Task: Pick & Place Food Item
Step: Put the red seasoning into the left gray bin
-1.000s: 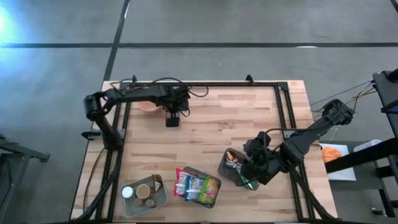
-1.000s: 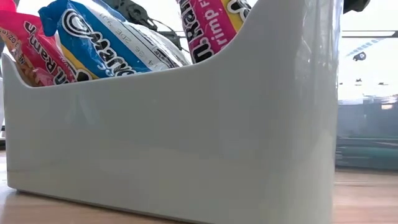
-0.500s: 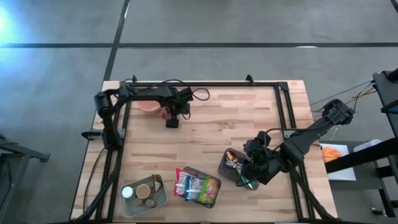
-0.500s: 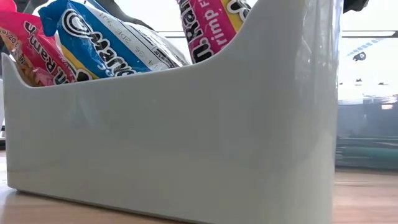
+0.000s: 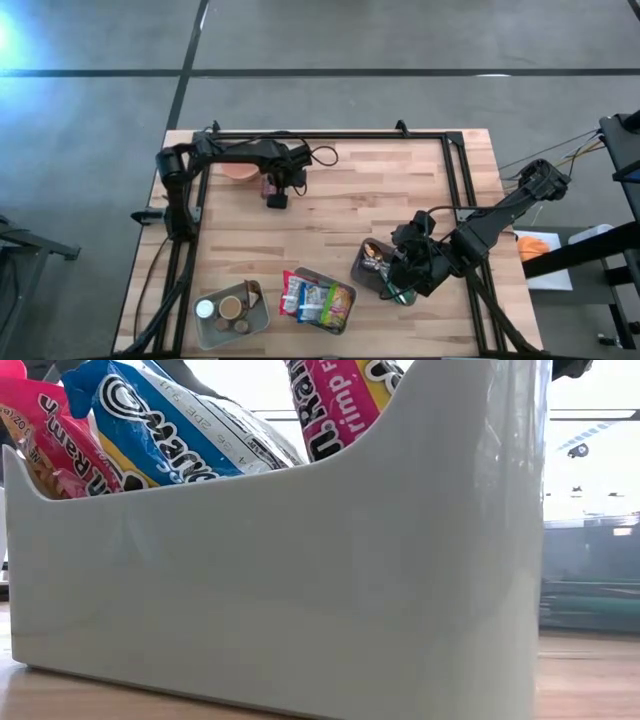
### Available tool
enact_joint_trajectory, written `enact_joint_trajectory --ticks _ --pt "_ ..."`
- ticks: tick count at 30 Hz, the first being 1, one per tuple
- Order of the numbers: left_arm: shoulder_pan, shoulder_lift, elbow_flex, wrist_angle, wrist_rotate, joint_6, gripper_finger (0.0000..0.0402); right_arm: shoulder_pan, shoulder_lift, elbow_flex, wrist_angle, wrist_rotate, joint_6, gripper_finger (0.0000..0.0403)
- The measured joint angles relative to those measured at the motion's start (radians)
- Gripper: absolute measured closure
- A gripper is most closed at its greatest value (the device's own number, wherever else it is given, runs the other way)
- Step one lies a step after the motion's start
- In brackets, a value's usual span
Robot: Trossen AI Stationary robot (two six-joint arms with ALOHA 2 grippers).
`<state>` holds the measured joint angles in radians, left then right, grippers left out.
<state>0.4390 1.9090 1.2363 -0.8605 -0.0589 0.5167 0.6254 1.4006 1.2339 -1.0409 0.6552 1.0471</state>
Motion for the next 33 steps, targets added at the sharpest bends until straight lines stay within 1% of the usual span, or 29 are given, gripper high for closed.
enact_joint_trajectory --ticks 4,8,12,21,26,29,33 --pt "-0.005 -0.034 0.002 -0.005 0.0 0.004 0.0028 0.0 0.0 0.0 0.0 0.0 -0.002 0.0129" --pt "0.001 -0.059 0.002 -0.059 0.009 0.004 0.0028 0.0 0.0 0.0 0.001 -0.001 -0.003 0.0129" --pt "0.017 -0.061 0.001 -0.11 0.01 0.008 0.0028 0.0 0.0 0.0 0.002 -0.001 -0.001 0.0129" --pt "0.065 -0.062 -0.001 -0.141 0.008 0.008 0.0028 0.0 0.0 0.0 0.008 -0.011 0.024 0.0129" --pt "0.088 -0.069 -0.045 -0.165 0.026 0.008 0.0028 0.0 0.0 0.0 0.008 -0.012 0.023 0.0129" --pt "0.09 -0.098 -0.085 -0.156 0.027 0.007 0.0028 0.0 0.0 0.0 0.008 -0.012 0.022 0.0129" --pt "0.091 -0.149 -0.134 -0.076 0.039 0.003 0.0028 0.0 0.0 0.0 0.008 -0.012 0.01 0.0129"
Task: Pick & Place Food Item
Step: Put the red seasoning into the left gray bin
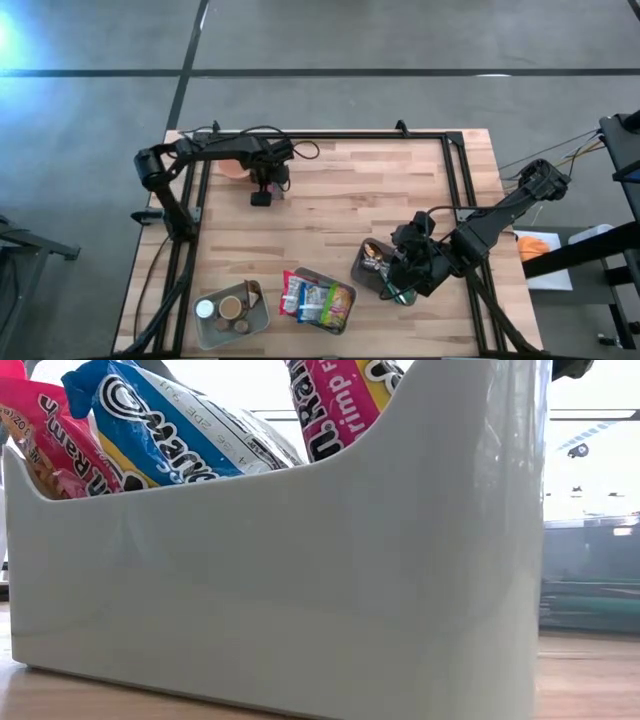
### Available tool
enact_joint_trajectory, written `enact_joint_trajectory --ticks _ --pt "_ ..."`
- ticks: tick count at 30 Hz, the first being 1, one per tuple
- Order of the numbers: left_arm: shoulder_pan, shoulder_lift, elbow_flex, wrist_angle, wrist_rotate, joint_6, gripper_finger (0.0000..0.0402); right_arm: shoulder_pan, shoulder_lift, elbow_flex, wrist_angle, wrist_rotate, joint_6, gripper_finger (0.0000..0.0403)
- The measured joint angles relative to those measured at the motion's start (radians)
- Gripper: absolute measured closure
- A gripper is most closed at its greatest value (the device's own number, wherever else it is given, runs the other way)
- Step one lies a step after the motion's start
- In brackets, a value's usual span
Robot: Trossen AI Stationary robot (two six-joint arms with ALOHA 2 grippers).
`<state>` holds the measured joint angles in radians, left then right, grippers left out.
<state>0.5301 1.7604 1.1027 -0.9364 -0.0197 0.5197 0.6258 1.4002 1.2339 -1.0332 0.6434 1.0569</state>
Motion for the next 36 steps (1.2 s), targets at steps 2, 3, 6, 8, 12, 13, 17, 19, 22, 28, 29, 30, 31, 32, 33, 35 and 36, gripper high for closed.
enact_joint_trajectory --ticks 2,3,6,8,12,13,17,19,22,28,29,30,31,32,33,35,36 --pt "0.0 -0.025 -0.025 0.038 0.013 0.0 0.0028 0.0 0.0 0.0 0.0 0.0 -0.008 0.0129" --pt "0.0 -0.03 -0.036 0.051 0.013 0.0 0.0028 0.0 0.0 0.0 0.0 0.0 -0.009 0.0129" --pt "0.0 -0.037 -0.067 0.058 0.013 0.0 0.0028 0.0 0.0 0.0 0.001 0.0 -0.009 0.0129" --pt "0.0 -0.037 -0.085 0.064 0.013 -0.001 0.0028 0.0 0.0 0.0 0.004 -0.001 -0.009 0.0129" --pt "-0.001 -0.037 -0.106 0.124 0.005 -0.047 0.0028 0.0 0.0 0.003 0.006 -0.007 -0.005 0.0129" --pt "-0.001 -0.037 -0.108 0.141 0.005 -0.061 0.0028 0.0 0.0 0.004 0.007 -0.007 -0.006 0.0129" --pt "-0.001 -0.037 -0.108 0.178 0.011 -0.083 0.0028 0.0 0.0 0.014 0.01 -0.007 -0.017 0.0129" --pt "-0.002 -0.038 -0.109 0.178 0.013 -0.08 0.0028 0.0 0.0 0.021 0.012 -0.007 -0.018 0.0129" --pt "-0.002 -0.037 -0.109 0.178 0.013 -0.074 0.0035 0.0 0.0 0.03 0.013 -0.007 -0.019 0.0129" --pt "-0.003 -0.036 -0.118 0.186 0.013 -0.075 0.0088 0.0 0.0 0.037 0.014 -0.007 -0.022 0.0129" --pt "-0.003 -0.036 -0.12 0.186 0.015 -0.075 0.01 0.0 0.0 0.038 0.014 -0.007 -0.022 0.0129" --pt "-0.003 -0.036 -0.121 0.184 0.017 -0.075 0.0112 0.0 0.0 0.038 0.014 -0.007 -0.022 0.0129" --pt "-0.003 -0.036 -0.121 0.181 0.021 -0.082 0.0119 0.0 0.0 0.038 0.014 -0.007 -0.025 0.0129" --pt "-0.003 -0.037 -0.121 0.179 0.029 -0.089 0.0119 0.0 0.0 0.038 0.014 -0.007 -0.027 0.0129" --pt "-0.003 -0.038 -0.121 0.175 0.046 -0.106 0.0119 0.0 0.0 0.038 0.014 -0.007 -0.033 0.0129" --pt "-0.003 -0.04 -0.113 0.142 0.092 -0.139 0.0119 0.0 0.0 0.038 0.014 -0.007 -0.042 0.0129" --pt "-0.003 -0.04 -0.103 0.116 0.117 -0.156 0.0119 0.0 0.0 0.038 0.014 -0.007 -0.05 0.0129"
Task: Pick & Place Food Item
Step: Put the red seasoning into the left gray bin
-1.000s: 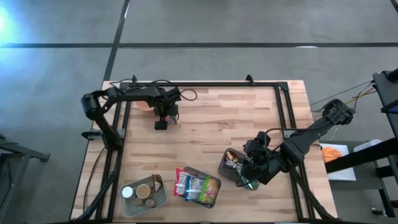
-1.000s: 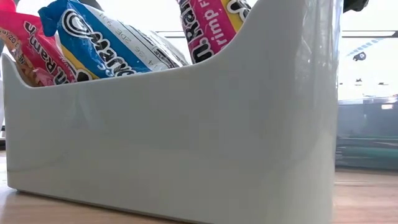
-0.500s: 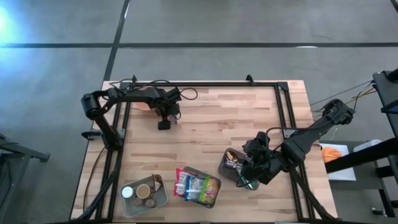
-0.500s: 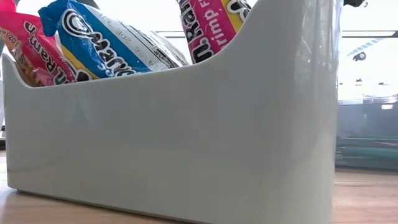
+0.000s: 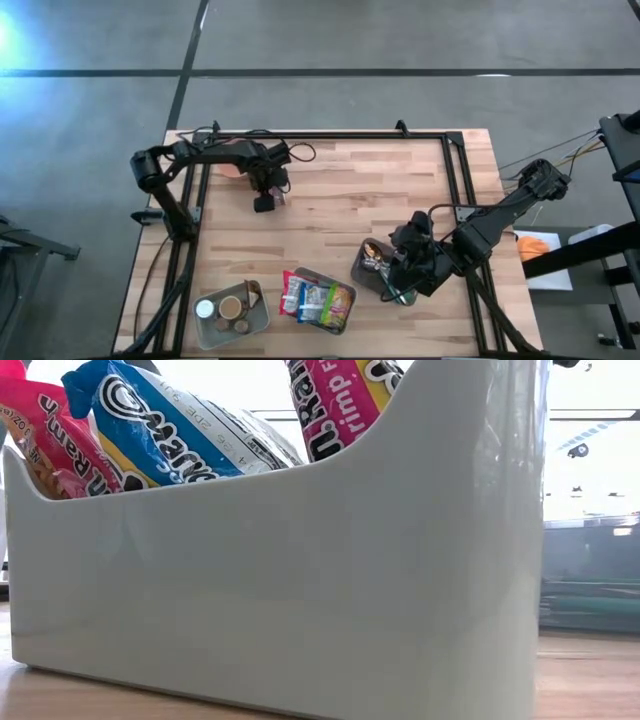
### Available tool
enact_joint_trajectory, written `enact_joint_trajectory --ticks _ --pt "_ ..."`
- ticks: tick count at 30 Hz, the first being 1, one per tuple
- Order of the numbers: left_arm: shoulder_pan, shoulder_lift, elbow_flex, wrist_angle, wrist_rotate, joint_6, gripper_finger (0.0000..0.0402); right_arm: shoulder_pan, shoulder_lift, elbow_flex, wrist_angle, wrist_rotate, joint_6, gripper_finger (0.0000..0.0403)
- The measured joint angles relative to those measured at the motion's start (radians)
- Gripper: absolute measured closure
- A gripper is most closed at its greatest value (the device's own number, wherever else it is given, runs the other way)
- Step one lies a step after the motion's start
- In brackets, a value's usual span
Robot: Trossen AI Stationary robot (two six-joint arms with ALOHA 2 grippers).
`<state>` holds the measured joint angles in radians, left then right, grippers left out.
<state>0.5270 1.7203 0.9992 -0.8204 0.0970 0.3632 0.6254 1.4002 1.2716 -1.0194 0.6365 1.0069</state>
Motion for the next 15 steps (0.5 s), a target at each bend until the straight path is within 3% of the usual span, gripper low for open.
enact_joint_trajectory --ticks 5,10,13,15 --pt "0.0 -0.001 0.092 -0.132 0.142 -0.117 0.0119 0.0 0.0 0.0 0.002 0.0 -0.123 0.0129" --pt "-0.001 -0.002 0.224 -0.255 0.413 -0.373 0.0119 0.0 0.0 0.011 0.003 0.008 -0.4 0.0129" --pt "-0.004 -0.002 0.299 -0.267 0.623 -0.586 0.0119 0.0 0.002 0.049 0.004 0.084 -0.549 0.0129" --pt "-0.02 -0.002 0.356 -0.265 0.687 -0.68 0.0119 0.0 0.003 0.081 0.004 0.166 -0.644 0.0129"
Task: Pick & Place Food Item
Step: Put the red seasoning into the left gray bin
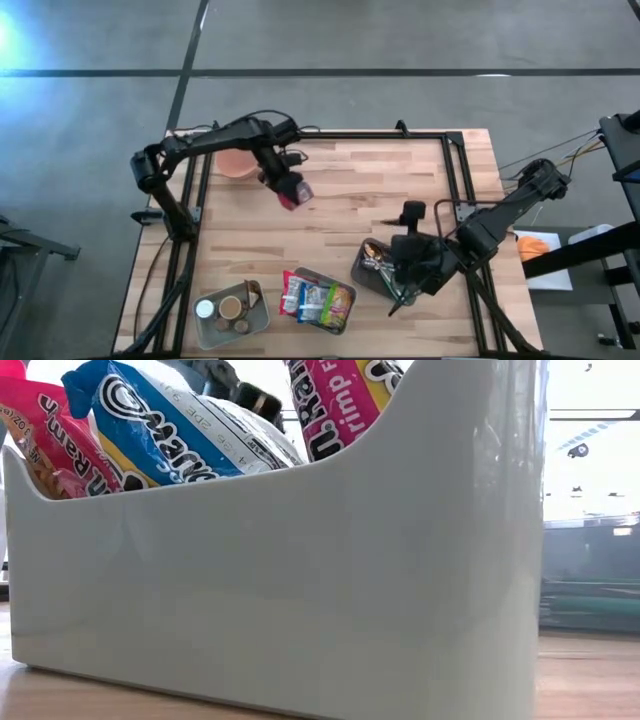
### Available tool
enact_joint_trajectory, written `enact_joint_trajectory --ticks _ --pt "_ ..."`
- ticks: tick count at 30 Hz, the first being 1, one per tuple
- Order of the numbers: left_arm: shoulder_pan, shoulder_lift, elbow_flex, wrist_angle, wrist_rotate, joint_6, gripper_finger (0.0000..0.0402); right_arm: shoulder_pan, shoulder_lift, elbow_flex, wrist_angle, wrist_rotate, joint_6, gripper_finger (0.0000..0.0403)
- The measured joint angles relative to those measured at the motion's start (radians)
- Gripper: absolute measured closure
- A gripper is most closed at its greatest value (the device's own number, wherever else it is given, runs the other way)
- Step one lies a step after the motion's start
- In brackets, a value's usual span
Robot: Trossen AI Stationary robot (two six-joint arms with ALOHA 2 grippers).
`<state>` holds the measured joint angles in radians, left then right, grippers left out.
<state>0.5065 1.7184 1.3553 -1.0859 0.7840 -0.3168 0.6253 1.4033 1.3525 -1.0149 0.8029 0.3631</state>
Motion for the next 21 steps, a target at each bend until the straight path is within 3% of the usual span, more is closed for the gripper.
enact_joint_trajectory --ticks 3,6,13,17,21 --pt "-0.049 0.0 0.089 0.001 0.005 -0.078 0.0119 -0.015 0.007 0.064 0.002 0.113 -0.124 0.0129" --pt "-0.102 0.0 0.179 0.02 0.017 -0.13 0.0119 -0.055 0.013 0.139 0.001 0.128 -0.184 0.0129" --pt "-0.159 0.0 0.307 0.091 0.017 -0.249 0.0119 -0.179 0.014 0.29 0.004 -0.057 -0.222 0.0129" --pt "-0.172 0.0 0.315 0.152 0.03 -0.324 0.0119 -0.232 0.021 0.313 0.04 -0.195 -0.372 0.0129" --pt "-0.179 0.0 0.309 0.178 0.066 -0.365 0.0119 -0.265 0.03 0.301 0.106 -0.248 -0.573 0.0124"
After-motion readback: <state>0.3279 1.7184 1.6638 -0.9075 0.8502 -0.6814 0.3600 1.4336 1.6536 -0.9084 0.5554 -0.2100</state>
